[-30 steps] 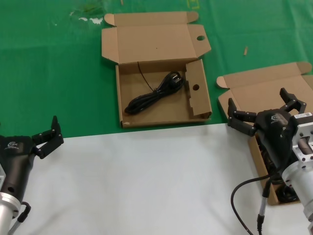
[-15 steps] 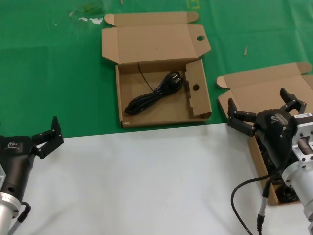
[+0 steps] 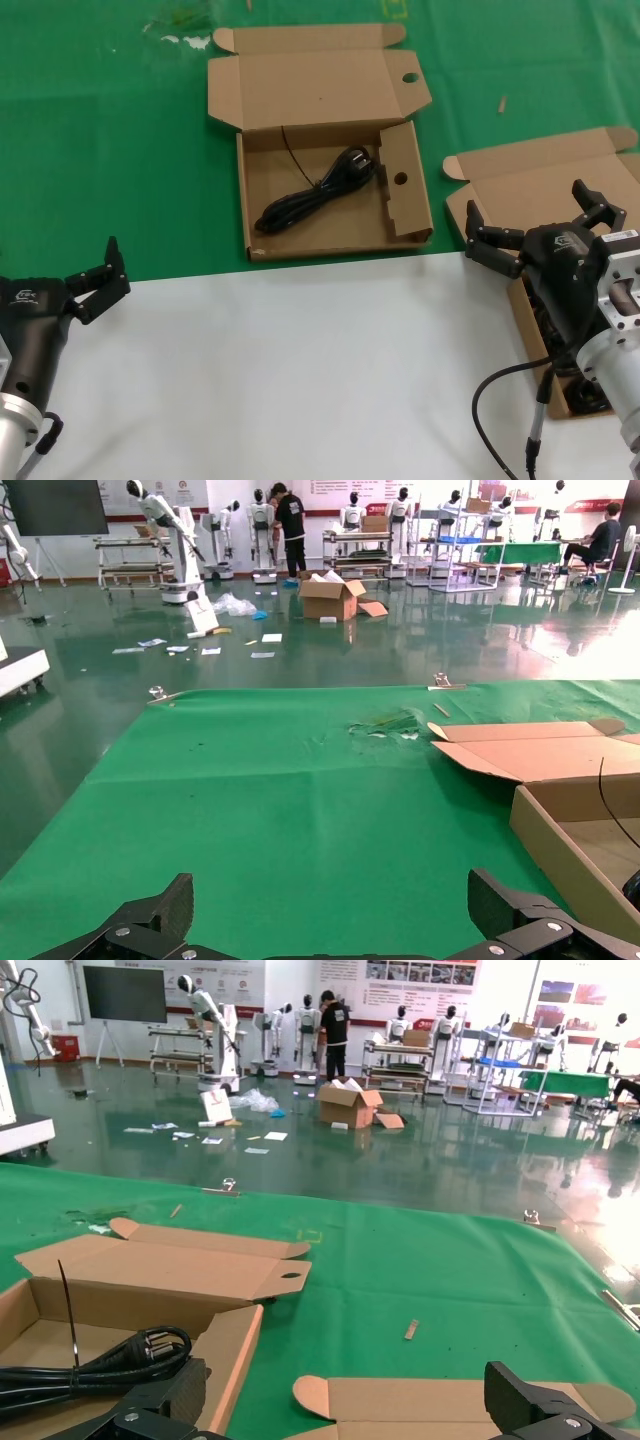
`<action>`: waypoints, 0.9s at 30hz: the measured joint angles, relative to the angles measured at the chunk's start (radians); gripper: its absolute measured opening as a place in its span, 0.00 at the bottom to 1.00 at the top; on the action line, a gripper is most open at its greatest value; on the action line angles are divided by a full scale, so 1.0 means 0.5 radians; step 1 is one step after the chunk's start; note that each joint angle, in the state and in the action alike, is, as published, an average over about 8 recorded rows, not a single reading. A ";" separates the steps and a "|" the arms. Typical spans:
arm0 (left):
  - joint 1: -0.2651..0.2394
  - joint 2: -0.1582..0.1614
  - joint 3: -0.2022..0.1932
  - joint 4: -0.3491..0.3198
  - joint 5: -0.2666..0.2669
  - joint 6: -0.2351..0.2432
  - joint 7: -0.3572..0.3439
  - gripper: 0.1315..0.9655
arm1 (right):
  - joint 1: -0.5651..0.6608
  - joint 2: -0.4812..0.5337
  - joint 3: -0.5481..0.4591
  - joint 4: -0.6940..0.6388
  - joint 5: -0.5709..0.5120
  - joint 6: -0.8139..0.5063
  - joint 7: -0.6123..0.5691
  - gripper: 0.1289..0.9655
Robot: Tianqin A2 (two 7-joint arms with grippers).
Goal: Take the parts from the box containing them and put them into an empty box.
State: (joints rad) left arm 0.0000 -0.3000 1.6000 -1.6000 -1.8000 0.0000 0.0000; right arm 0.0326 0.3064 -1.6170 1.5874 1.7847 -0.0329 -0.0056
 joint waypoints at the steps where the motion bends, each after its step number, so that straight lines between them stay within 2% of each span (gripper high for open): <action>1: 0.000 0.000 0.000 0.000 0.000 0.000 0.000 1.00 | 0.000 0.000 0.000 0.000 0.000 0.000 0.000 1.00; 27: 0.000 0.000 0.000 0.000 0.000 0.000 0.000 1.00 | 0.000 0.000 0.000 0.000 0.000 0.000 0.000 1.00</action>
State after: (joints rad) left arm 0.0000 -0.3000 1.6000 -1.6000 -1.8000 0.0000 0.0000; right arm 0.0326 0.3064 -1.6170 1.5874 1.7847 -0.0329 -0.0056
